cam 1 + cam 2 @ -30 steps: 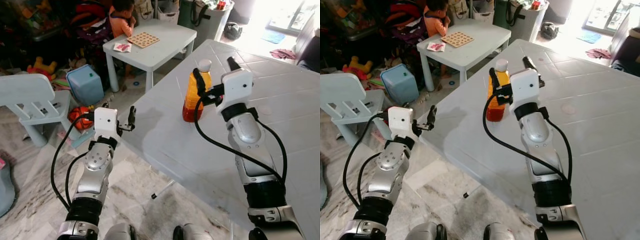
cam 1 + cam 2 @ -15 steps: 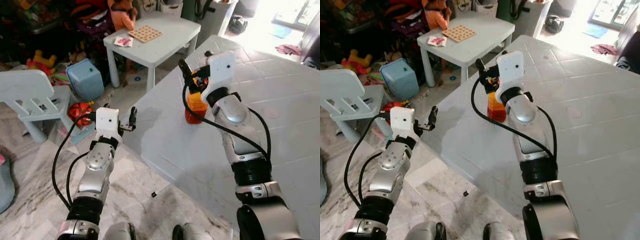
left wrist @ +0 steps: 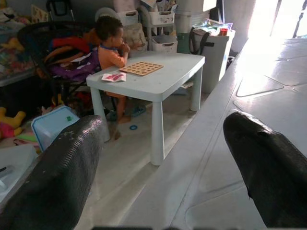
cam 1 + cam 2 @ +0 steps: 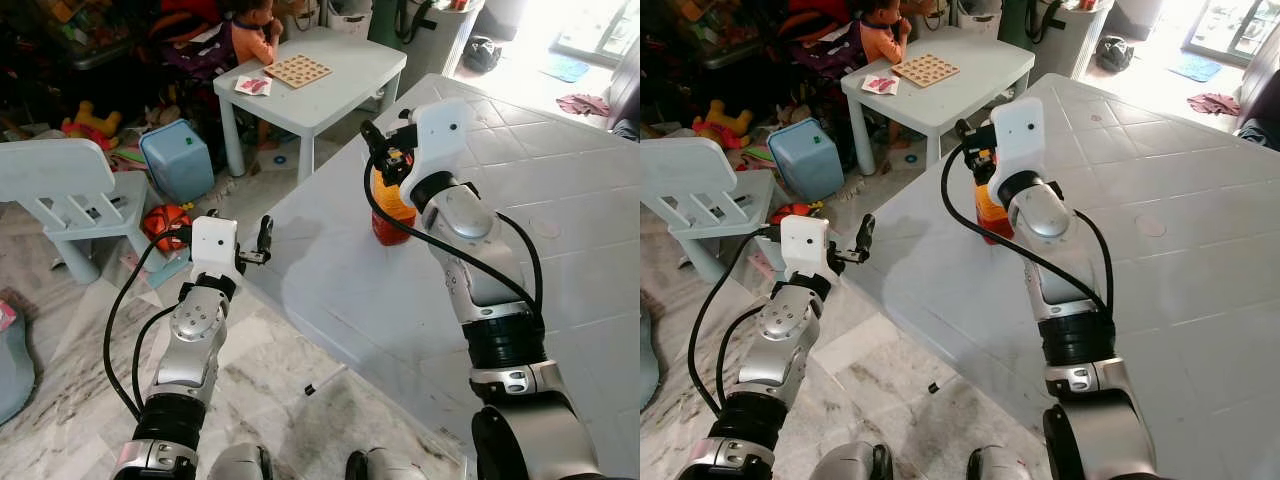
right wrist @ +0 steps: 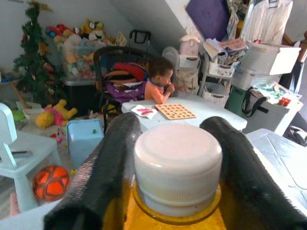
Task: Restocking fridge
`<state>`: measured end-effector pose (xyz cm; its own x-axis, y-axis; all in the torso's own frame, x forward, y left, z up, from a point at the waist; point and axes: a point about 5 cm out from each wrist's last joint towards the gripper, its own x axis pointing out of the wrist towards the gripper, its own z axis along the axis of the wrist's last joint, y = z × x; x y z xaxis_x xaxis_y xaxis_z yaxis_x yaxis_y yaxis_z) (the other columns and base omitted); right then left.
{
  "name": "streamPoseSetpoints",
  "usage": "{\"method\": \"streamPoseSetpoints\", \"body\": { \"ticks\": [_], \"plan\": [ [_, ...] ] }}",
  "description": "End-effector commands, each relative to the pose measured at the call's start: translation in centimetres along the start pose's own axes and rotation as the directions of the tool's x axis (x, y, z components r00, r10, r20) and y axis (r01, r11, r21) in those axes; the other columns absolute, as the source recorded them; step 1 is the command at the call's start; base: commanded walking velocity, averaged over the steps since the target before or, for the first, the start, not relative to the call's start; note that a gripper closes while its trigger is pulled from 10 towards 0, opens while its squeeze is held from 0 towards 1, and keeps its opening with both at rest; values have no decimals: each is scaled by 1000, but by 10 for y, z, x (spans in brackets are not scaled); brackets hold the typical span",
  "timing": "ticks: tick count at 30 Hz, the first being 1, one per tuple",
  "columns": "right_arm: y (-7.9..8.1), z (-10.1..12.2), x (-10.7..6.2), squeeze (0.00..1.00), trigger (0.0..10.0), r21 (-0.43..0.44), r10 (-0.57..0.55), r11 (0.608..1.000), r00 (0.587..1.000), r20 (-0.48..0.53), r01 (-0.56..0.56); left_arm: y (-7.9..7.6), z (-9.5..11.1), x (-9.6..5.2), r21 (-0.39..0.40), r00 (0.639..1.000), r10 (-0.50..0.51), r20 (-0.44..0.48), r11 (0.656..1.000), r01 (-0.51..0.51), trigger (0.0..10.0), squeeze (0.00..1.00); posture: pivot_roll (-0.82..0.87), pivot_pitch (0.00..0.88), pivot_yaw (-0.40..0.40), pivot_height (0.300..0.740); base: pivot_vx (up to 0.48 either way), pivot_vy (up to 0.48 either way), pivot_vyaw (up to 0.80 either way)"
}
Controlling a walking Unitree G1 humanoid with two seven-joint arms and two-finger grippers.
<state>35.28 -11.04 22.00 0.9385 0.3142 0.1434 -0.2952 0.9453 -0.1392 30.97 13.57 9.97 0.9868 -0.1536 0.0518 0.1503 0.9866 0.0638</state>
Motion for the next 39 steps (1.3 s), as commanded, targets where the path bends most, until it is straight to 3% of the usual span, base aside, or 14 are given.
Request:
{"method": "streamPoseSetpoints", "body": {
  "ticks": [1, 15, 19, 20, 22, 26, 27, 30, 31, 36, 39],
  "plan": [
    [-3, 2, 0, 0, 0, -8, -4, 1000, 1000, -26, 4, 0, 1, 4, 8, 1000, -4, -8, 1000, 4, 10000, 0, 8, 54, -11, 740, 0, 0, 0],
    [-14, -1, -9, 0, 0, -60, -36, 998, 995, -97, 30, -1, -2, 3, -1, 1000, -12, -24, 1000, 12, 10000, 0, 7, 43, -11, 740, 0, 0, 0],
    [-3, 8, -14, 0, 0, 3, 25, 1000, 1000, 9, -25, -3, -6, 1, 10, 998, -13, -55, 1000, 13, 10000, 0, 16, 38, -9, 740, 0, 0, 0],
    [8, 18, -19, 0, 431, 55, 81, 995, 992, 96, -86, -1, -9, 2, 15, 996, 25, -83, 1000, -24, 10000, 0, 17, 37, -11, 740, 0, 0, 0],
    [16, 32, -24, 0, 39, 78, 114, 988, 974, 194, -131, 4, -12, 3, -23, 991, 68, -119, 997, -71, 10000, 0, 17, 37, -11, 740, 0, 0, 0],
    [31, 43, -31, 0, 39, 108, 165, 975, 959, 229, -194, 10, -10, 1, -11, 988, 117, -99, 993, -119, 10000, 0, 15, 46, -10, 740, 0, 0, 0],
    [33, 42, -33, 0, 4196, 123, 176, 970, 957, 229, -208, 11, -10, 1, -5, 988, 122, -96, 992, -123, 10000, 0, 16, 48, -12, 740, 0, 0, 0],
    [36, 40, -36, 0, 4863, 141, 188, 964, 955, 228, -223, 11, -10, 0, 10, 989, 120, -89, 993, -120, 10000, 0, 18, 47, -13, 740, 0, 0, 0],
    [39, 37, -41, 0, 10000, 154, 193, 961, 955, 226, -231, 12, -10, -1, 13, 989, 120, -87, 993, -119, 10000, 0, 16, 47, -12, 740, 0, 0, 0],
    [44, 30, -50, 0, 10000, 159, 191, 960, 954, 229, -231, 12, -12, -3, 4, 987, 129, -100, 992, -129, 10000, 0, 10, 36, -7, 740, 0, 0, 0],
    [49, 25, -57, 0, 10000, 119, 211, 963, 949, 233, -244, 25, -26, -13, -15, 963, 227, -143, 973, -231, 10000, 0, -13, 24, 11, 740, 0, 0, 800]
  ]
}}
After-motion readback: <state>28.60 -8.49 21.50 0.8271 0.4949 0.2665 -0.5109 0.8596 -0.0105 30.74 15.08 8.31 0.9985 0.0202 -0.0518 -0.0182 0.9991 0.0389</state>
